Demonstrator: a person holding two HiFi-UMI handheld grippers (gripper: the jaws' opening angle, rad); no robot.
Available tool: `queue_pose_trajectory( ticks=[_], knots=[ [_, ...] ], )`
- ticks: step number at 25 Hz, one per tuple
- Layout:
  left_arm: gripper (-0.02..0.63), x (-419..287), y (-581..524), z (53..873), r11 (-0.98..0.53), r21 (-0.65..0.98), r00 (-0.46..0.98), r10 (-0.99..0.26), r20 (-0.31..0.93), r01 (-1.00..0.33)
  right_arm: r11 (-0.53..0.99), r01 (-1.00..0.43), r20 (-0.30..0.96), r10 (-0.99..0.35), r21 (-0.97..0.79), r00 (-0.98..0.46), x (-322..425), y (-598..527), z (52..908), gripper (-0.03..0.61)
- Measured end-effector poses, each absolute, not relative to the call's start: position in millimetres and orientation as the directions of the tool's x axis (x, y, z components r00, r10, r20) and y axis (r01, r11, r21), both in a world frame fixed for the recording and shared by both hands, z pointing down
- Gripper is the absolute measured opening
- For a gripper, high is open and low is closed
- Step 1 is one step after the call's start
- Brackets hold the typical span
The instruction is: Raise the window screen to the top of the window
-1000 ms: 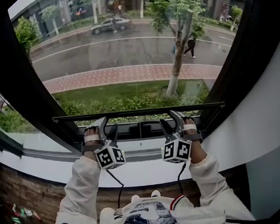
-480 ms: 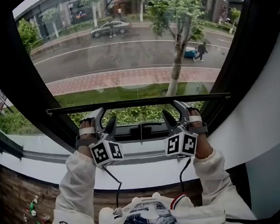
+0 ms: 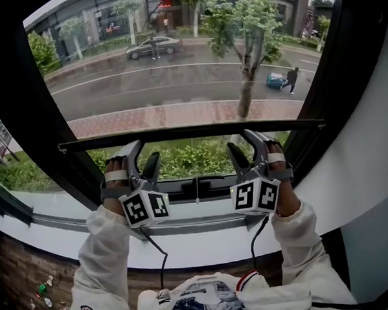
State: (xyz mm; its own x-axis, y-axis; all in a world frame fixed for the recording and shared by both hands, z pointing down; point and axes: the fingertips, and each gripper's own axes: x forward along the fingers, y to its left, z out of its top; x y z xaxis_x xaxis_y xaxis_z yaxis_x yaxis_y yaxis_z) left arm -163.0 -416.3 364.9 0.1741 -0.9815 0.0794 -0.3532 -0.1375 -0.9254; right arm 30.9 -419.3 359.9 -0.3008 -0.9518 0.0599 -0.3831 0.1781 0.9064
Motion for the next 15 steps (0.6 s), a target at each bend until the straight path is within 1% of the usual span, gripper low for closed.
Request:
queue_pose_trajectory(
  ticks=[7,15],
  knots=[
    [0.264,-163.0,-416.8,329.3,-0.061,-0.933,0.176,-0.984,-0.002,-0.354,0.108,-0.398,-0.018,-0.954,0.911,-0.300,31.6,-421.2,324.3,0.213],
    [0.262,-160.3,-424.0,284.1,-0.027,-0.942,0.165,-0.986,-0.030,-0.335,0.072,-0.388,-0.053,-0.952,0.919,-0.300,34.9,-427.2,280.4,0.209]
  ],
)
